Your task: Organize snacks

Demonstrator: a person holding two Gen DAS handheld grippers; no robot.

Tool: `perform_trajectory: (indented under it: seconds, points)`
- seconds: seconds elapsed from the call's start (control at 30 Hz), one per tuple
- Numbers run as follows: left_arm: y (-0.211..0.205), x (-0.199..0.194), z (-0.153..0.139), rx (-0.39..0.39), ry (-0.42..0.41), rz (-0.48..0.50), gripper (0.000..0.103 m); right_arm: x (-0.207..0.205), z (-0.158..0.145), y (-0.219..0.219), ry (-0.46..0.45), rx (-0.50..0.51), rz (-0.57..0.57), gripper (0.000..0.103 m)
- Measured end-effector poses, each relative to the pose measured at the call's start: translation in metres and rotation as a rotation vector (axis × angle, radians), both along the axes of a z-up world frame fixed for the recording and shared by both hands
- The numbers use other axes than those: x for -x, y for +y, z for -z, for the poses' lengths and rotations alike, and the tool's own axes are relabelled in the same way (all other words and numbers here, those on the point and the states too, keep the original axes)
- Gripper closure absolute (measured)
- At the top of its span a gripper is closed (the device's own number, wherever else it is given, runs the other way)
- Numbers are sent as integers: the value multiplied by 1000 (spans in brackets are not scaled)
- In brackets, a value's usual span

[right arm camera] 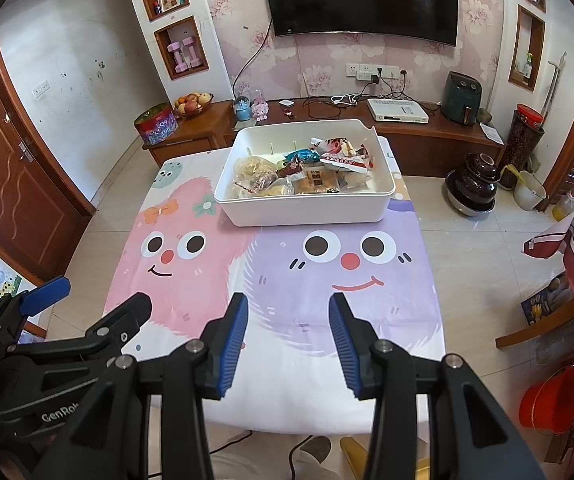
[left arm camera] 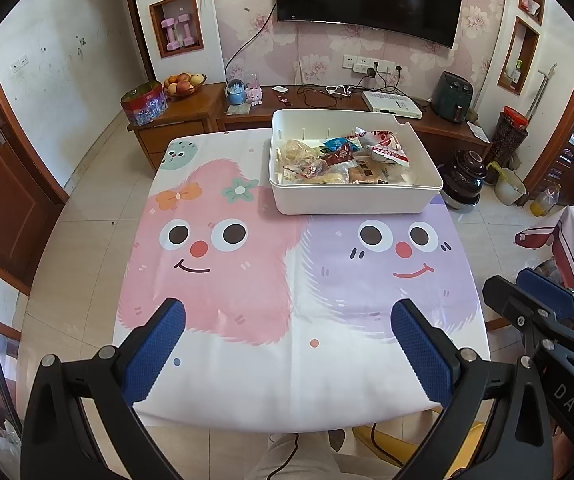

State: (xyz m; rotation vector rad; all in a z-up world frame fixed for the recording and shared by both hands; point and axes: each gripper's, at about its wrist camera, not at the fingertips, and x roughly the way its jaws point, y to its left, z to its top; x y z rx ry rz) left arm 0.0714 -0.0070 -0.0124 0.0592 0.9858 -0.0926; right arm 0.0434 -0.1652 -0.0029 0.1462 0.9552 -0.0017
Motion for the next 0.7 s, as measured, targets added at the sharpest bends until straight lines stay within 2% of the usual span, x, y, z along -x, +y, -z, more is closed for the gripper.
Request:
perform_trajectory:
  seconds: [0.7]
  points:
    - [1, -1, 0, 0, 2, 0, 1, -1, 0, -2, 2, -3, 0, 60]
